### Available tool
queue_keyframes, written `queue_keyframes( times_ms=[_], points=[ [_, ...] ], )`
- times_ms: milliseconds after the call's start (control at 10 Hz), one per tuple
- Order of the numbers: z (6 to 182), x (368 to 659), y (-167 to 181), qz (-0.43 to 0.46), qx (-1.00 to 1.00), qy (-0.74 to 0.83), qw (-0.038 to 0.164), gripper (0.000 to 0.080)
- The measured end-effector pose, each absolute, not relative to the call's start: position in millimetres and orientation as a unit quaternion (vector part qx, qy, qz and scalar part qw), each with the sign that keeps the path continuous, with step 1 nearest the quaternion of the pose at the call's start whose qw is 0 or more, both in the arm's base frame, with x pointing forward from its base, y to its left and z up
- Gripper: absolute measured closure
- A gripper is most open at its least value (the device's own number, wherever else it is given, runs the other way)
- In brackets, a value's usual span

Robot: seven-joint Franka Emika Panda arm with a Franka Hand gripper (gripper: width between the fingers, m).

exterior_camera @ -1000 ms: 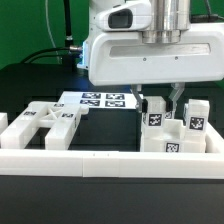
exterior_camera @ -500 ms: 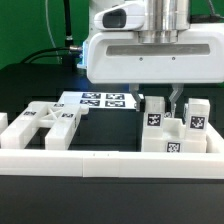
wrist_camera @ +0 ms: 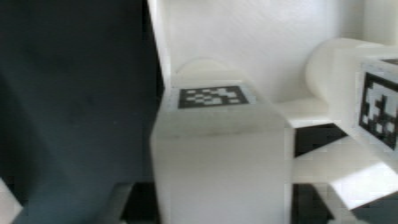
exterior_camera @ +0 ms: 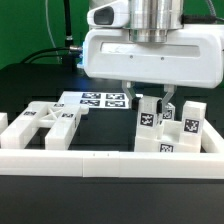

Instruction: Assemble chair

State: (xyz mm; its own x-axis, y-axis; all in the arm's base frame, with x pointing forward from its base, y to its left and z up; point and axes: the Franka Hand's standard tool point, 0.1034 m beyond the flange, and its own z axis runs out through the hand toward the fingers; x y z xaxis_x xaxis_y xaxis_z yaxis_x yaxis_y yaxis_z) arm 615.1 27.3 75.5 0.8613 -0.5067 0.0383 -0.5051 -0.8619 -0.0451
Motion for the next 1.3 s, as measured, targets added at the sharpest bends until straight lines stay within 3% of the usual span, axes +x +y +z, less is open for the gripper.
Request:
queue_keyframes(
  times_ms=[200,300,400,500,700,900,1300],
  points=[
    [75.4,614.9,26.3,-0.024,-0.963,0.267,0.016,0.0502],
    [76.9,615.0,25.7,-0.023,-0.964,0.264,0.017,0.0318],
    [85.8,615.4,24.3,-0.025,-0.965,0.261,0.020,0.0318],
    [95.4,610.0,25.6,-0.028,-0.964,0.262,0.025,0.0175],
    [106.0,588.2,32.7,-0.025,-0.965,0.260,0.031,0.0152],
    [95.7,576.7,30.2,-0.036,-0.964,0.262,0.029,0.0152],
    [95.8,577.2,30.5,-0.036,-0.964,0.261,0.029,0.0150]
  ],
)
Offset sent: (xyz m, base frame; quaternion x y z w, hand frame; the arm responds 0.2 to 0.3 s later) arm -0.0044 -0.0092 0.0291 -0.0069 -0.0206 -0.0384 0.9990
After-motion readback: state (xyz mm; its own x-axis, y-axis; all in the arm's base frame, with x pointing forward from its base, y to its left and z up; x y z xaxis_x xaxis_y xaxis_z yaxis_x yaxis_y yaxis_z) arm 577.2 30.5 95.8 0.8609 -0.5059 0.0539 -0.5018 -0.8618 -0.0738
